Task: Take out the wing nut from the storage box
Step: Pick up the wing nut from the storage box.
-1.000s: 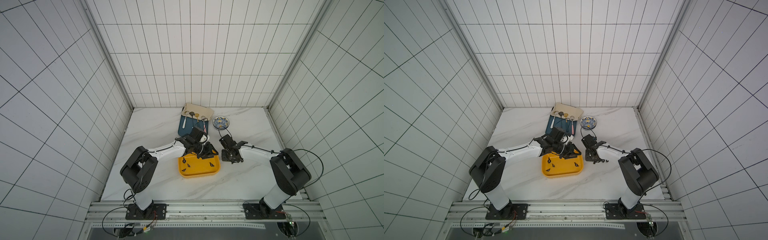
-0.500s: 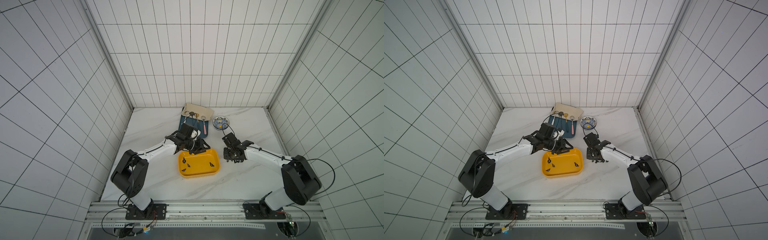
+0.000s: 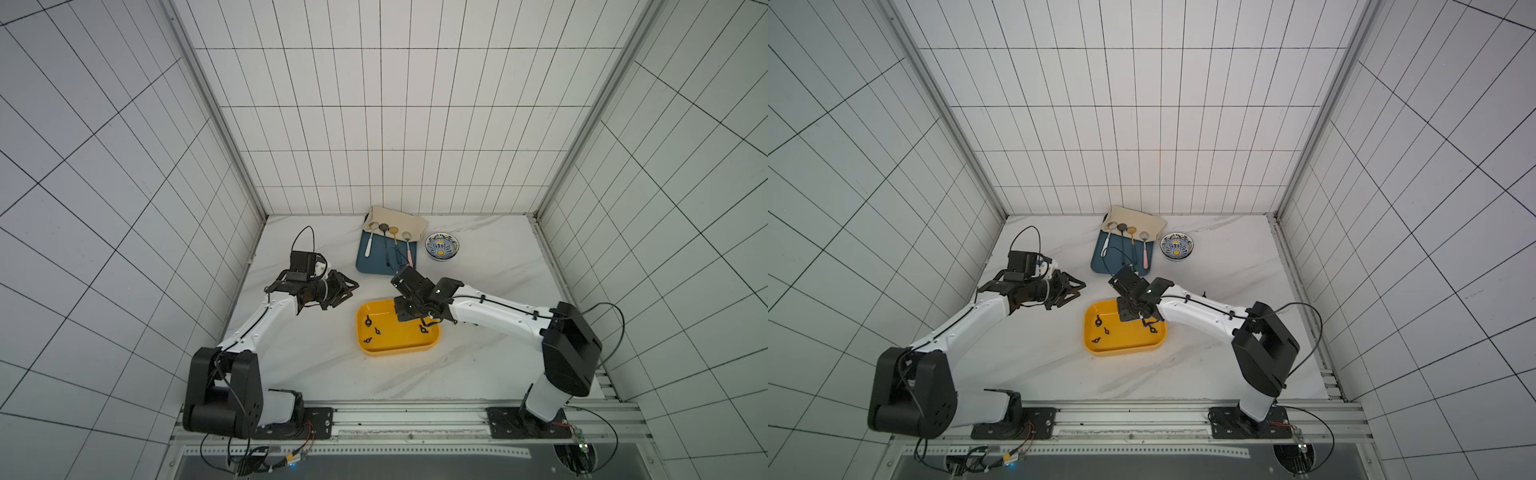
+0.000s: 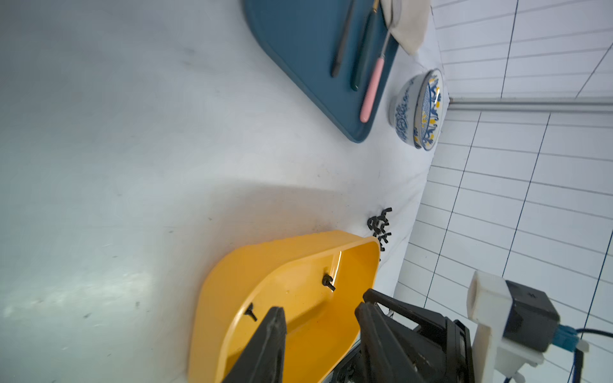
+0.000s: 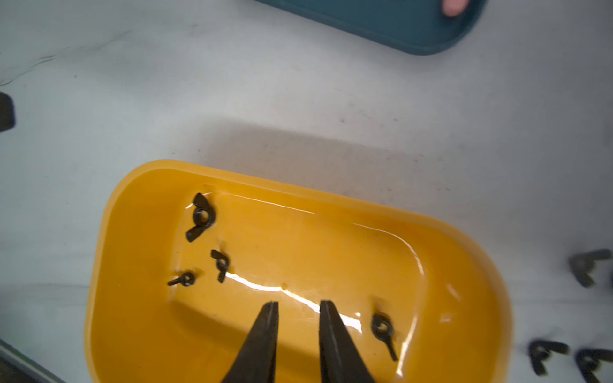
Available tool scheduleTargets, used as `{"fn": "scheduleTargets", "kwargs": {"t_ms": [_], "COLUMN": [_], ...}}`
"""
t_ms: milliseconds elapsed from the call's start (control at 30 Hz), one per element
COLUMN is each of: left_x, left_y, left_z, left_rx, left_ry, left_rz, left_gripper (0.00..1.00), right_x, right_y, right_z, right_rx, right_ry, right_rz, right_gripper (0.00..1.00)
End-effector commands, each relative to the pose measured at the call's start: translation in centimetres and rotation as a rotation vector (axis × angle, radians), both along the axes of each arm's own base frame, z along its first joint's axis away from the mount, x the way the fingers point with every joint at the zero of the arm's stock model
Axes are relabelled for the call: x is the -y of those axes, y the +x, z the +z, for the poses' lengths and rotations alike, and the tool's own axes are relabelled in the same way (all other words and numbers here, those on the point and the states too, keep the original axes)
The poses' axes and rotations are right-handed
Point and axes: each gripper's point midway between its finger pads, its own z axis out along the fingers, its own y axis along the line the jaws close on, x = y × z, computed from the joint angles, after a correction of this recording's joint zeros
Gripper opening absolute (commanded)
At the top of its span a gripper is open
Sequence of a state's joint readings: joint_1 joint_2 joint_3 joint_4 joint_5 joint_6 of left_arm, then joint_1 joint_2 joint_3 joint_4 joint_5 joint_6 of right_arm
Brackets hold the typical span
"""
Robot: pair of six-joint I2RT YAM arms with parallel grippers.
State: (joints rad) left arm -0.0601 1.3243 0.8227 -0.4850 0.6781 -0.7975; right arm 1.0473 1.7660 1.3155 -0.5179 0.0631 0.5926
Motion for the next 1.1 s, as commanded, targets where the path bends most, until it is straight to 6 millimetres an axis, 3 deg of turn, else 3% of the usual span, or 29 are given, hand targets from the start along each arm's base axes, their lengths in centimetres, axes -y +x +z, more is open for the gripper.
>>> {"fn": "scheduleTargets", "kwargs": {"t_ms": [0,100,233,500,1067], "left_x": [-1.0,-1.3,-1.4,-1.5,-1.3], "left_y": [-1.9,-2.4,-2.5,-2.4,-2.4], "left_z": [-0.9,-1.1,-1.2,-1.2,-1.3], "left_rx": [-0.042,-0.048,-0.049,-0.048,-0.041], "left_ry": [-0.005,0.001,0.004,-0.003,-0.017], "left_rz": [-0.008,-0.012,-0.014,-0.019,-0.027], "left_gripper": [0.4,0.4,0.4,0.4,0.4], "right_x": [-4.3,-6.7,-8.1,-8.1,-9.1], "right_y": [-0.7,-1.0,-0.9,-0.2,0.5], "right_z": [-0.2,-0.8,-2.0,-4.6,-5.6], "right_rx": [-0.045,-0.063,-0.081,-0.074,-0.072], "right_ry": [0.077,0.1,0.108,0.056,0.048], "right_rz": [0.059,0.091,0.096,0.07,0.08], "right_gripper": [0.29,0.32,0.33,0.34,0.35]}}
